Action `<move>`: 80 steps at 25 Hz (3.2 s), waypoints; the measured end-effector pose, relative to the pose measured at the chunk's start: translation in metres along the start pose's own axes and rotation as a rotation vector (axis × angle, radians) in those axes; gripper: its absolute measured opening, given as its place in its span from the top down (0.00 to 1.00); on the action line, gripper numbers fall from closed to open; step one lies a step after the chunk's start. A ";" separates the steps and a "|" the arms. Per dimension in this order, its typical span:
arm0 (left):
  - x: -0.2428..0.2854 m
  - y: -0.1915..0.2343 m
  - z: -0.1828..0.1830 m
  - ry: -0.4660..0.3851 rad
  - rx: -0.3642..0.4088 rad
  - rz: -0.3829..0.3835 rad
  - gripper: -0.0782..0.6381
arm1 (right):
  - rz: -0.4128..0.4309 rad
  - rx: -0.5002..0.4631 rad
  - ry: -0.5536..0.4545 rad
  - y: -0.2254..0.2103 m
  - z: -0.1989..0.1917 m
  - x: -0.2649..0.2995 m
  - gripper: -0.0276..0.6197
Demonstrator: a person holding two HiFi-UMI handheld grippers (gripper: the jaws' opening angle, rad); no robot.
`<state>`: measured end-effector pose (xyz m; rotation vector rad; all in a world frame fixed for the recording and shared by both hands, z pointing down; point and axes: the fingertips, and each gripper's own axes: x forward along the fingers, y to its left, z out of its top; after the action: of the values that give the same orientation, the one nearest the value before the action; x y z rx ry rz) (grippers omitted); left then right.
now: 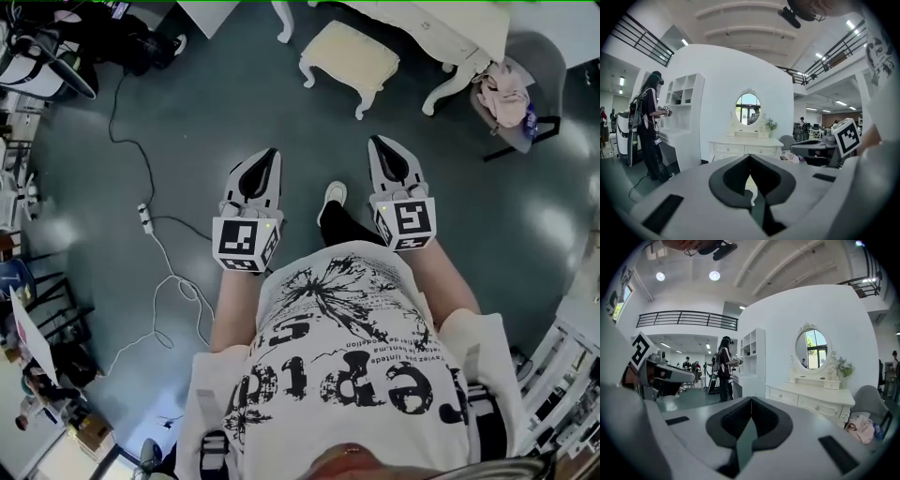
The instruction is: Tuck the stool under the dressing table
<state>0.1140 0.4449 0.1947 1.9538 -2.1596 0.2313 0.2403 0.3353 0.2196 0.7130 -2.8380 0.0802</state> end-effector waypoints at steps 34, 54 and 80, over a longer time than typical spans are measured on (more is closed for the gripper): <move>0.456 0.144 0.016 0.255 0.224 -0.627 0.86 | -0.531 0.309 0.240 -0.212 -0.038 0.316 0.93; 0.583 0.163 -0.297 0.559 0.030 -0.628 0.86 | -0.598 0.580 0.486 -0.249 -0.344 0.437 0.93; 0.674 0.186 -0.404 0.617 -0.058 -0.595 0.86 | -0.634 0.549 0.637 -0.274 -0.460 0.480 0.93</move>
<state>-0.1104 -0.0771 0.7693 2.0347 -1.1487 0.5616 0.0462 -0.0796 0.7735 1.3620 -1.8843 0.8296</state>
